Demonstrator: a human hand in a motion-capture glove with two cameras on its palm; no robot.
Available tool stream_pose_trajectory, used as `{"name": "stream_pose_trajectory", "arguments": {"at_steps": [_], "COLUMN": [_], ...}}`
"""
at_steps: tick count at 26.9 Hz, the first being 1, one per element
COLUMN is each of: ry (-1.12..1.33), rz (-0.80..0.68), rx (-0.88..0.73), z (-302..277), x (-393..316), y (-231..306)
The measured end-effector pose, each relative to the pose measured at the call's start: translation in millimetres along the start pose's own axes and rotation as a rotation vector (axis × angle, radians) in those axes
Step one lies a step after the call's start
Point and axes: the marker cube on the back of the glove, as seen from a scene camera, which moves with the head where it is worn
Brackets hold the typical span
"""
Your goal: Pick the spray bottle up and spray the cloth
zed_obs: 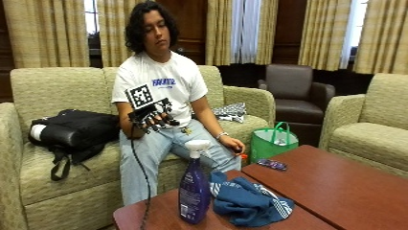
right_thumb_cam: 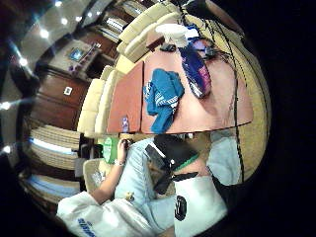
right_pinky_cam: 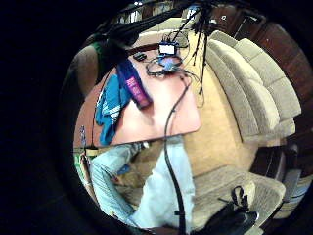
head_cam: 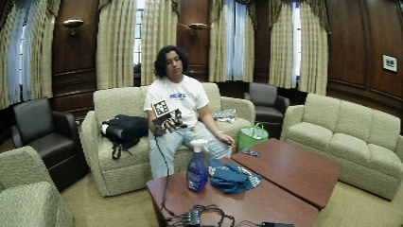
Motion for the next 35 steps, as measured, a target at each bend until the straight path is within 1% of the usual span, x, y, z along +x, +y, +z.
{"name": "stream_pose_trajectory", "arguments": {"at_steps": [3, 7, 10, 14, 19, 22, 26, 27, 30, 33, 35], "ry": [-0.006, -0.029, -0.038, -0.055, -0.074, -0.111, -0.165, -0.177, -0.238, -0.328, -0.384], "rz": [0.020, -0.113, -0.156, -0.201, -0.093, -0.136, -0.052, -0.042, -0.074, -0.018, 0.000], "rx": [0.008, -0.023, -0.007, -0.035, -0.034, -0.038, -0.007, -0.015, -0.017, 0.036, 0.011], "z": [0.6, 1.1, 3.1, 4.5, 16.1, 29.0, 52.5, 58.9, 79.2, 96.7, 103.2], "x": [-0.8, 0.4, -1.4, -3.5, -5.3, 2.1, 10.0, 13.1, 24.5, 31.3, 36.9], "y": [-0.4, -1.3, -6.2, -4.6, -7.7, -9.9, -15.2, -16.4, -24.7, -33.4, -30.6]}}
